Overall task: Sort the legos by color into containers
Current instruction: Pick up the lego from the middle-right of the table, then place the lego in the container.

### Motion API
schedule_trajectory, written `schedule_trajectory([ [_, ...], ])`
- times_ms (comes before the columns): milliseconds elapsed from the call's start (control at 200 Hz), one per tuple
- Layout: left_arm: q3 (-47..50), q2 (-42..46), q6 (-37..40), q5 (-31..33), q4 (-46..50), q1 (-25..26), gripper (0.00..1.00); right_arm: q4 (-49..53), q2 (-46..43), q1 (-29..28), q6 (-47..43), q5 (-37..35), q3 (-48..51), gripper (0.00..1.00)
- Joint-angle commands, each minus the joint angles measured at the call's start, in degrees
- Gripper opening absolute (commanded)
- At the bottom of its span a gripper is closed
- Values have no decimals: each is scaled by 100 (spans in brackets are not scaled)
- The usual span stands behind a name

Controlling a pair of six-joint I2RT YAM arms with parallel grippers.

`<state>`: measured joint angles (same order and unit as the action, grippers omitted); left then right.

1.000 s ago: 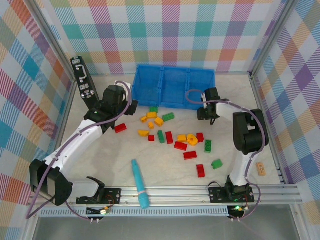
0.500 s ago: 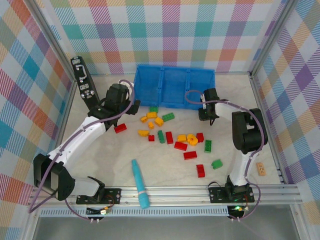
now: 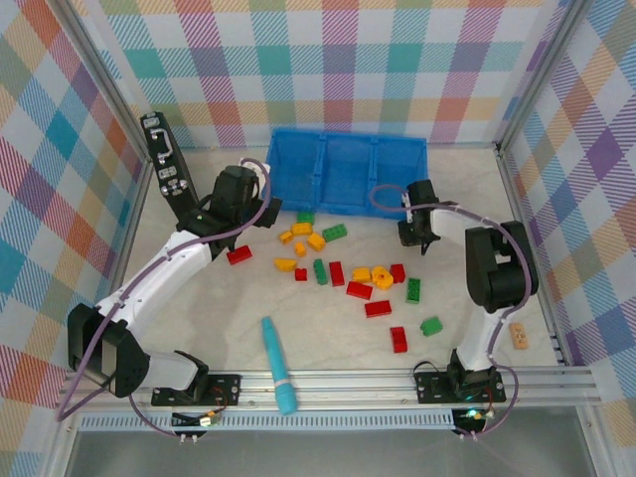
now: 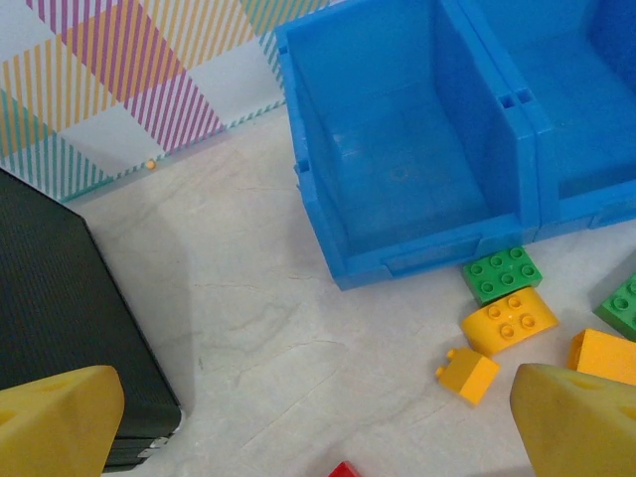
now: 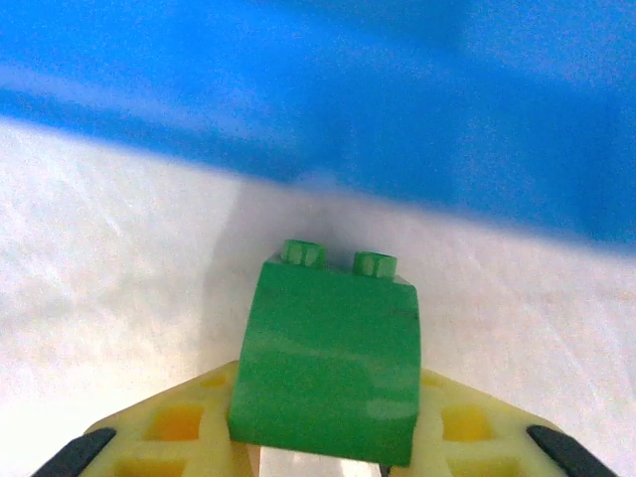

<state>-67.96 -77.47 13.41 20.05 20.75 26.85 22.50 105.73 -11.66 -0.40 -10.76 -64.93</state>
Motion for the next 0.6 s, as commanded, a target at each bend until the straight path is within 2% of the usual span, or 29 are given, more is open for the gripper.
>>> schedule_trajectory([
  [0,-77,32,133,-78,-127,52,100,390,-359,4,91,-25,73,24],
  [295,0,39,136,-141,-203,49,100,957,-1202,-6,190,258,-284,24],
  [415,-13,30,125,-194,-195,51,100,826,-1001,-2,147,327,-839,24],
  [595,-112,110,20,-291,-93,66,100,827,-158,-3,-18,417,-2056,26],
])
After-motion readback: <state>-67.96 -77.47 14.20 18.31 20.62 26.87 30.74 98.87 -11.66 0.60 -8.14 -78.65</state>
